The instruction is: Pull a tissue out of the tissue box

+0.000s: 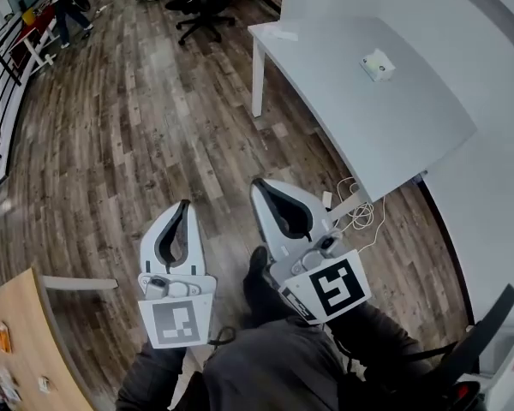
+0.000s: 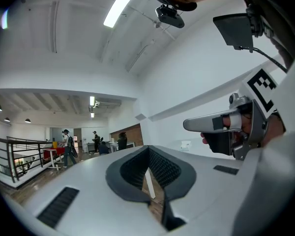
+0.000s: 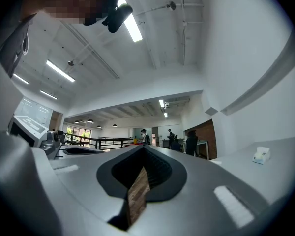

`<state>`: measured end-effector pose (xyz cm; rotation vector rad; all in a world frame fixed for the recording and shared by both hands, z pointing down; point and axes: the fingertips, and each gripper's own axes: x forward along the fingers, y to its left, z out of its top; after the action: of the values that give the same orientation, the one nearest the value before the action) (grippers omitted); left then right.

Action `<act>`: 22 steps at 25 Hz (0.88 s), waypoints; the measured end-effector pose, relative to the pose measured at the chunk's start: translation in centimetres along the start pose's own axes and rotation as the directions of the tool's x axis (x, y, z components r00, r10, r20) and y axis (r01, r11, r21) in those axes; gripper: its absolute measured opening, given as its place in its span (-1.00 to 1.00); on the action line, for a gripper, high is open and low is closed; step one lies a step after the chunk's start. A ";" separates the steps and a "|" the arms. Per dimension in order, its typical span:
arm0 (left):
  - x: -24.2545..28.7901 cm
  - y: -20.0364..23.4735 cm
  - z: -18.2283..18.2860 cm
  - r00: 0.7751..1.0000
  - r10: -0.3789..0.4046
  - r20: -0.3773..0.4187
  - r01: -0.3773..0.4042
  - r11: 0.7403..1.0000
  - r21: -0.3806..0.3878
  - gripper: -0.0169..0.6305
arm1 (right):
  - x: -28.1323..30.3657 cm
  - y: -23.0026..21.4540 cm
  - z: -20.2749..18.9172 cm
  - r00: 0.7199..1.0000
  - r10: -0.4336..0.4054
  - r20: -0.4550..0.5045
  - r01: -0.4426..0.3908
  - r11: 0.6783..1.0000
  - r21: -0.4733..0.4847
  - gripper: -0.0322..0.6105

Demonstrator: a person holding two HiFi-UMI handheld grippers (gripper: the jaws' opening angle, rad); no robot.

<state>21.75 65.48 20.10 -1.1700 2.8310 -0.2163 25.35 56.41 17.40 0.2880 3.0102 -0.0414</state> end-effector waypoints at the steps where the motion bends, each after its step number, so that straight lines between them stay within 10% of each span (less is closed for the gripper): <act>1: 2.2 -0.2 -0.5 1.000 -0.013 -0.009 0.013 1.000 -0.002 -0.95 | 1.0 -1.9 -0.6 1.000 -0.012 -0.009 0.012 1.000 0.006 -0.89; 12: 27.2 -1.6 1.4 0.970 -0.241 0.025 0.239 0.969 0.054 -0.95 | 11.5 -21.0 -0.5 0.975 -0.220 0.025 0.220 0.975 -0.013 -0.89; 22: 42.6 -7.3 4.0 0.879 -0.460 0.125 0.458 0.888 0.053 -0.95 | 14.4 -33.8 -0.3 0.904 -0.426 0.038 0.428 0.901 -0.070 -0.89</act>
<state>-2.84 29.88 16.83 -1.7655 2.3866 -0.1820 4.88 25.96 16.56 -0.3837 2.9797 0.0330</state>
